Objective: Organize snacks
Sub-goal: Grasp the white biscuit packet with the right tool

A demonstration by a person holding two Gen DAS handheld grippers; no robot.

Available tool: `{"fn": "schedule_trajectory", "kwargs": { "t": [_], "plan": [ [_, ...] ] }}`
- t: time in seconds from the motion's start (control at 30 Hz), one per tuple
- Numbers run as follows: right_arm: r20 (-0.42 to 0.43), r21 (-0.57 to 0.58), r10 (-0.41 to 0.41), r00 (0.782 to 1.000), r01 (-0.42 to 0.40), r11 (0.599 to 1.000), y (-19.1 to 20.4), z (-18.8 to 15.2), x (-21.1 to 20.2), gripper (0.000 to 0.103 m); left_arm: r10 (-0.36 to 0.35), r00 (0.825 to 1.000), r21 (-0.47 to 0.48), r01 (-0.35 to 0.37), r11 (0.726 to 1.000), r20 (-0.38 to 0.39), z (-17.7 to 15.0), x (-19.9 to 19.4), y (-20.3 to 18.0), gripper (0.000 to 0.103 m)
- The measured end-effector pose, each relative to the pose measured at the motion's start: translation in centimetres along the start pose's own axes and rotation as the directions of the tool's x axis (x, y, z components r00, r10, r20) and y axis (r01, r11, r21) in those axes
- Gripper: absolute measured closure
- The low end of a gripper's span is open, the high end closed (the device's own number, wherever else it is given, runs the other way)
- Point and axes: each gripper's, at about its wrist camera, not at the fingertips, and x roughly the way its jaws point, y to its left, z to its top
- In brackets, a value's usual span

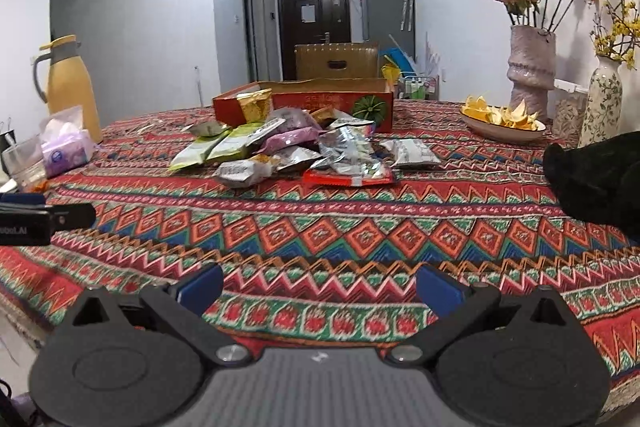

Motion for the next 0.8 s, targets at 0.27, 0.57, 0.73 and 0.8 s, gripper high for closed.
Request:
{"fn": "schedule_trajectory", "kwargs": {
  "t": [0.27,0.57,0.73,0.8],
  "plan": [
    [0.066,0.072,0.083,0.994,-0.088,0.994,-3.5,2.3,2.5,0.000,-0.115,0.992,-0.026,0.114,0.993,-0.041,3.5,4.0,-1.1,0.000],
    [0.006,0.031,-0.029,1.000,0.029,0.999,-8.4,8.8,10.4,0.010,-0.248,0.956,-0.034,0.245,0.969,-0.156,8.3,14.3,-5.1,0.023],
    [-0.070,-0.008,-0.064,0.995,0.063,0.998,-10.2,11.6,17.2,0.040,-0.264,0.933,-0.077,0.252,0.965,-0.246,8.0,18.6,-5.5,0.023],
    [-0.105,0.007,-0.040,0.994,0.041,0.999,-10.8,12.3,19.5,0.045,-0.268,0.934,-0.078,0.257,0.963,-0.237,7.7,19.0,-5.4,0.045]
  ]
}}
